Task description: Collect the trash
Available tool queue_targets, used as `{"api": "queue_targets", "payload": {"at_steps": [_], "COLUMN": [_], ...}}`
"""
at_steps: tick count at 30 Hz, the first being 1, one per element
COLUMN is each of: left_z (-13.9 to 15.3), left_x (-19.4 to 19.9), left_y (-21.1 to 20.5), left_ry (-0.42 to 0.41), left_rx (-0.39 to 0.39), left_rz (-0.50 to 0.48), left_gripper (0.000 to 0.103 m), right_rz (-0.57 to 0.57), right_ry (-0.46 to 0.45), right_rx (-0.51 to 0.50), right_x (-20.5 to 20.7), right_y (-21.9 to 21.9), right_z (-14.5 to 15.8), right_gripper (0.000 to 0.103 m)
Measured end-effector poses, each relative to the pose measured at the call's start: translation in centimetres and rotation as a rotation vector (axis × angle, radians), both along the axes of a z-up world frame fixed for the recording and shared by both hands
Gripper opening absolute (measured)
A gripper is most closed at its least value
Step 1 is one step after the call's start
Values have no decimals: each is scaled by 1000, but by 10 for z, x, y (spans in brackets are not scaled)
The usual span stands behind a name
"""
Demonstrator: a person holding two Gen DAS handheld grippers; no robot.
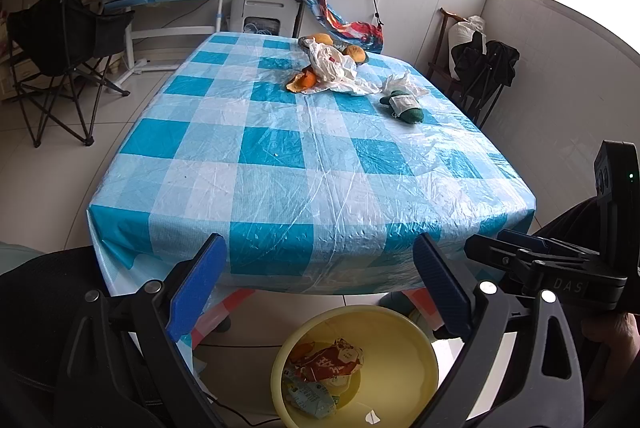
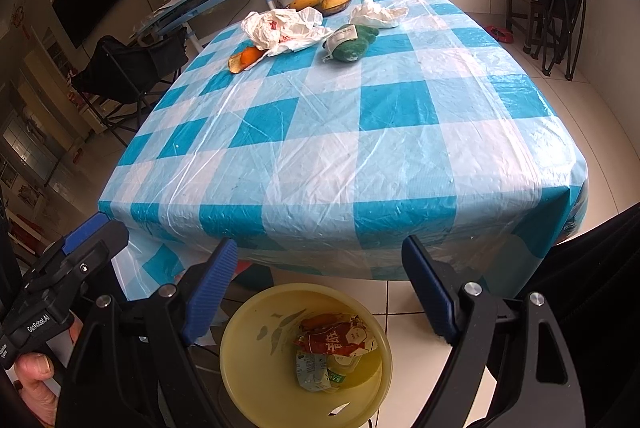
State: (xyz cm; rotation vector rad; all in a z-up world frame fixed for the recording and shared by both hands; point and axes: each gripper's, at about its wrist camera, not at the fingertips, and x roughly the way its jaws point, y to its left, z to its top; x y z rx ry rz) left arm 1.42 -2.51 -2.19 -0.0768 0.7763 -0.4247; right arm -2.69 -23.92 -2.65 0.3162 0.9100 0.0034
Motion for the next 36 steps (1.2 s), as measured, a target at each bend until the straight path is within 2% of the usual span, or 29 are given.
{"api": "queue_targets", "payload": {"at_steps": [36], "left_z": [-1], "left_x": [1], "left_y": [0], "left_ry": [-1], "left_rx": [1], "left_rz": [1], "left_gripper": [93], "right_rz": [1], "right_ry": [-1], "right_rx": [-2], "right_x": [0], "right_y": [0], "right_z": [-1], "right_gripper": [81]}}
